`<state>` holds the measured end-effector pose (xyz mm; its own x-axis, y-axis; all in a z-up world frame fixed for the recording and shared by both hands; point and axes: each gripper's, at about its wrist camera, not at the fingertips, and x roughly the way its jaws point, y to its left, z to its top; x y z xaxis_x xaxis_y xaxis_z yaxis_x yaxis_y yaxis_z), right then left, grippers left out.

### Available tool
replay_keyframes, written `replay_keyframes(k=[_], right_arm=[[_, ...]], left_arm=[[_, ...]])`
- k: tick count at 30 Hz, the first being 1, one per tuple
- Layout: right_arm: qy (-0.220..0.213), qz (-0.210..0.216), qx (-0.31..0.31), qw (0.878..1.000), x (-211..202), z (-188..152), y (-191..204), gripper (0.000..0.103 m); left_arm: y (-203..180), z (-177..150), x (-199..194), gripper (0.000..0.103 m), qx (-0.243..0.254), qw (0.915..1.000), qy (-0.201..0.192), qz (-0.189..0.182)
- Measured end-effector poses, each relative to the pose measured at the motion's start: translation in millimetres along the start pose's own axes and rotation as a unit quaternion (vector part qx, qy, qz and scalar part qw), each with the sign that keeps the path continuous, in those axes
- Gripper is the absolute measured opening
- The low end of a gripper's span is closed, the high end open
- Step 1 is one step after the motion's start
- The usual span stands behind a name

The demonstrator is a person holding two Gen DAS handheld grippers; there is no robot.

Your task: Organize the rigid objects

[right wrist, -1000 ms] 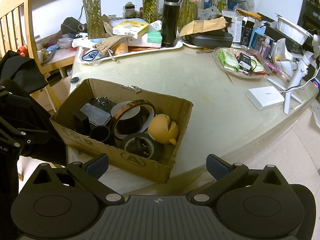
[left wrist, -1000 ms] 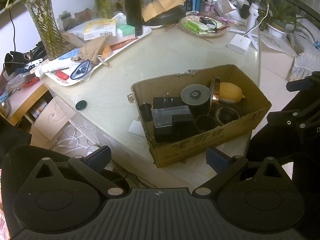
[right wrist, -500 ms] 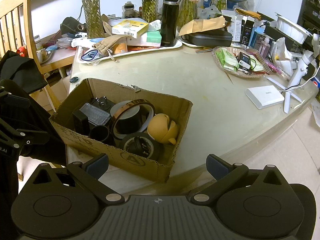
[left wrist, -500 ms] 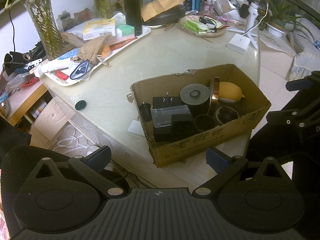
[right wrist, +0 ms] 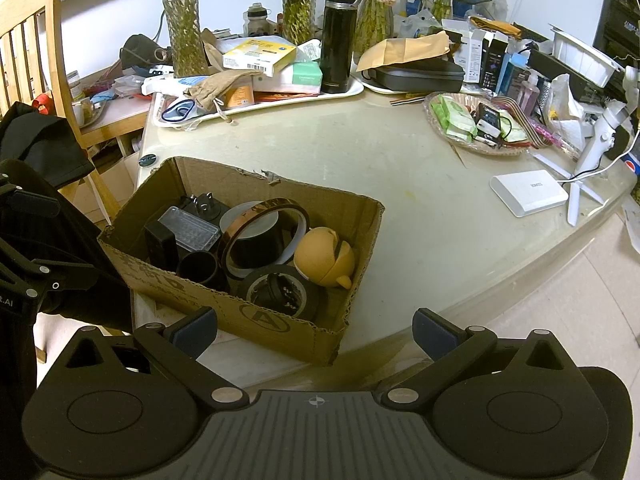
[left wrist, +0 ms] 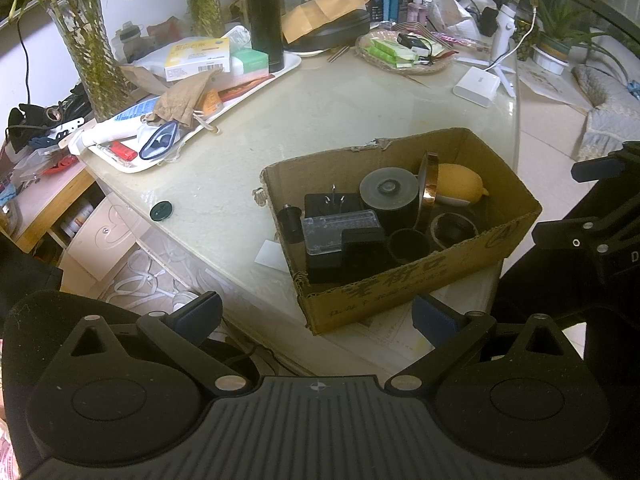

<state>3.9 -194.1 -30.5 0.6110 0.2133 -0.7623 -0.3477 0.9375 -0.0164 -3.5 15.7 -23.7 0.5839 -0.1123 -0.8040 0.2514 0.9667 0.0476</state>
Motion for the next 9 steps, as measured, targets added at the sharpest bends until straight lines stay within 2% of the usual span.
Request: replay_keyframes(k=[9], right_arm=[[0.0,0.0,0.0,1.0,-0.1,0.1,-0.3,0.103]], left_arm=[[-1.0,-2.3,-0.4,0.103,0.001,1.0,-0.006,-0.006]])
